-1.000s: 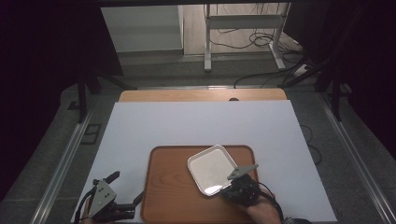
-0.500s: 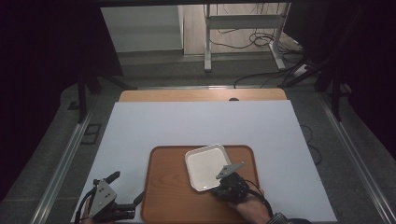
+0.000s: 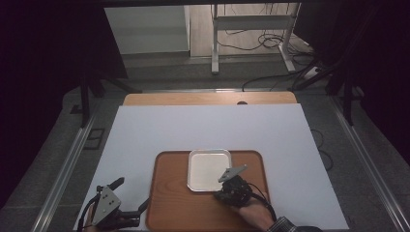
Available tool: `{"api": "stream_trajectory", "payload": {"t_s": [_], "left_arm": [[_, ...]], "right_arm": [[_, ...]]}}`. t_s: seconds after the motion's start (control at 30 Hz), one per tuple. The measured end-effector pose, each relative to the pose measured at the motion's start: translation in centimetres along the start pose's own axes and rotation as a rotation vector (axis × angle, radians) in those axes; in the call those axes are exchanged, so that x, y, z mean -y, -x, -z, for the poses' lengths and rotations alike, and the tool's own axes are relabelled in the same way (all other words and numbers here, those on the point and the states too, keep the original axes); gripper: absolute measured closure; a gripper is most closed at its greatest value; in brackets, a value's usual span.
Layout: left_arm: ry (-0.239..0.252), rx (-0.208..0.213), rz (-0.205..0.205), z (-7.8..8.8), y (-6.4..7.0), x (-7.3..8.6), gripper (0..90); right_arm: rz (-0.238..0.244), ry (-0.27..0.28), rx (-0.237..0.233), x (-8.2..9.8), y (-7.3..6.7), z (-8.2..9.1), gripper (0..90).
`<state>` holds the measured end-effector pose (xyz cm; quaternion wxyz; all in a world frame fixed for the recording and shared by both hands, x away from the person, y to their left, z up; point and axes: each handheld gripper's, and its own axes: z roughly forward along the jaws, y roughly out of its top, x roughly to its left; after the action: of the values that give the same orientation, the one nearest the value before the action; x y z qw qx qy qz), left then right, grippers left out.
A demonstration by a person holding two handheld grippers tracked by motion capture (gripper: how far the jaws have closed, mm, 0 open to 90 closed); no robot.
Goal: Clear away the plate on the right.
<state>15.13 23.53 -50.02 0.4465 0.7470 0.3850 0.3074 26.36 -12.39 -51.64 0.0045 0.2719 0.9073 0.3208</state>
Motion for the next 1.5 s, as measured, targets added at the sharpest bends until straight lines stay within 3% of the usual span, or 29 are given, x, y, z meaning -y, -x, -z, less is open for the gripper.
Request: {"api": "stream_trajectory", "payload": {"t_s": [0.5,1.17,1.5], "left_arm": [[0.002,-0.001,0.002,0.1,0.0,0.0,0.0],[0.006,0.037,0.066,0.2,-0.2,-0.1,0.1],[0.002,0.039,0.062,0.2,-0.2,-0.1,0.2]], "right_arm": [[0.002,0.011,-0.002,0.0,-0.2,0.2,85.8],[0.0,0.047,-0.002,-0.2,-0.4,1.1,78.6],[0.0,0.074,0.015,-0.4,-0.3,1.7,73.5]]}}
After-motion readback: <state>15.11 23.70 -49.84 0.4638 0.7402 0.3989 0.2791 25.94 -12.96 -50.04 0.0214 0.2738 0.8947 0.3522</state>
